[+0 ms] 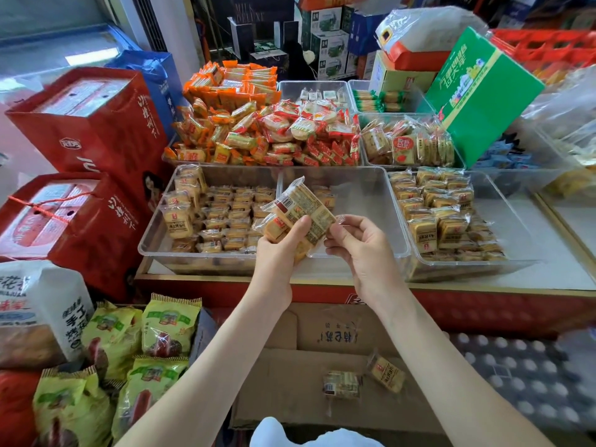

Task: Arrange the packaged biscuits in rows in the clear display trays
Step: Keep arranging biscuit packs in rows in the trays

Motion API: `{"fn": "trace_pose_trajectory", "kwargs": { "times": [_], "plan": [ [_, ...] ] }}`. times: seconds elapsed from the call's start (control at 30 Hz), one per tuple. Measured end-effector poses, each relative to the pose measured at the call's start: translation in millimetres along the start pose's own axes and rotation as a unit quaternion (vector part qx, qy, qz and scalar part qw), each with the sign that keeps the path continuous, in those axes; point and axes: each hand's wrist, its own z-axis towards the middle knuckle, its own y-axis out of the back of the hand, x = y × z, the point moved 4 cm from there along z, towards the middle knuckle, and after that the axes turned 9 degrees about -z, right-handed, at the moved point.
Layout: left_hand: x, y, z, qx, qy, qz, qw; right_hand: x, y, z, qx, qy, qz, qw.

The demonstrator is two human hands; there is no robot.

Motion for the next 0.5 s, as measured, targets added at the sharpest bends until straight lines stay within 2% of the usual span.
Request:
{"fn": "trace_pose_trajectory", "kwargs": {
  "times": [0.1,0.23,0.33,0.4,0.5],
  "plan": [
    [-1,2,0,0.017,-0.001,-0.002,1.000,-2,1,2,0.018,0.029,-0.019,0.999],
    [-2,0,1,0.057,0.009,-0.023,0.998,-4,4,5,0.073,0.072,0.033,0.994],
    [1,3,6,0.066,0.021,-0.017,0.997,-9,10,11,0.118,0.063,0.059,0.989],
    [-1,9,15,0.062,0.003,0.049,0.997,-10,17,17,0.158,0.035,0.019,0.987],
    [-9,19,30,0.091,-0.051,0.230,0.968,-4,21,34,0.200,0.026,-0.155,0.967]
  ]
}}
